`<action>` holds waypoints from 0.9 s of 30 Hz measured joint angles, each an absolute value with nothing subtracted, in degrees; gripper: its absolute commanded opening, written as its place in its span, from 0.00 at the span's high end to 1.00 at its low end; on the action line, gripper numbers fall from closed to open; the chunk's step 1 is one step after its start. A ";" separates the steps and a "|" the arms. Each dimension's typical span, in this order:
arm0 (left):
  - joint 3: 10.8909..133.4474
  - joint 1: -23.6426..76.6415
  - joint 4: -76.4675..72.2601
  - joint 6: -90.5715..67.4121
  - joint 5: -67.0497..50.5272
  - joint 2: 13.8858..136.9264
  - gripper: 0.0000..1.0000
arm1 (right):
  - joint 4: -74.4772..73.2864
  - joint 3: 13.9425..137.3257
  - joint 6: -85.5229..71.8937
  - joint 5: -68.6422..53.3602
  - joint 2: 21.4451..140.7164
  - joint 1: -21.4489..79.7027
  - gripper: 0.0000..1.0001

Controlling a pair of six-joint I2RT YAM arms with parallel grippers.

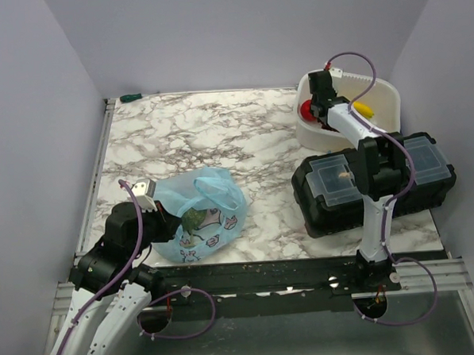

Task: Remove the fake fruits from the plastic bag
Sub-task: Place the fake fruit in the bin.

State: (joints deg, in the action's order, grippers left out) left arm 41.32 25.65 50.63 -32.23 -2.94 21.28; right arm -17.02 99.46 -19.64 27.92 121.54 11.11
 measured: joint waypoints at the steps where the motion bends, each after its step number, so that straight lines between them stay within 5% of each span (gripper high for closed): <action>1: 41.32 25.65 50.63 -32.23 -2.94 21.28 1.00 | -17.43 99.66 -19.70 27.73 121.60 11.07 0.66; 8: 41.32 25.65 50.63 -32.23 -2.96 21.28 1.00 | -19.77 100.88 -19.49 26.87 121.36 11.03 0.45; 27: 41.32 25.65 50.63 -32.23 -2.96 20.69 1.00 | -15.94 86.65 -19.90 12.60 95.29 14.04 0.32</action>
State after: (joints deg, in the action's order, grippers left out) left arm 41.32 25.65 50.63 -32.23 -2.96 20.69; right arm -15.94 86.65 -19.90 12.60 95.29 14.04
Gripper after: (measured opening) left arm 0.006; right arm 0.670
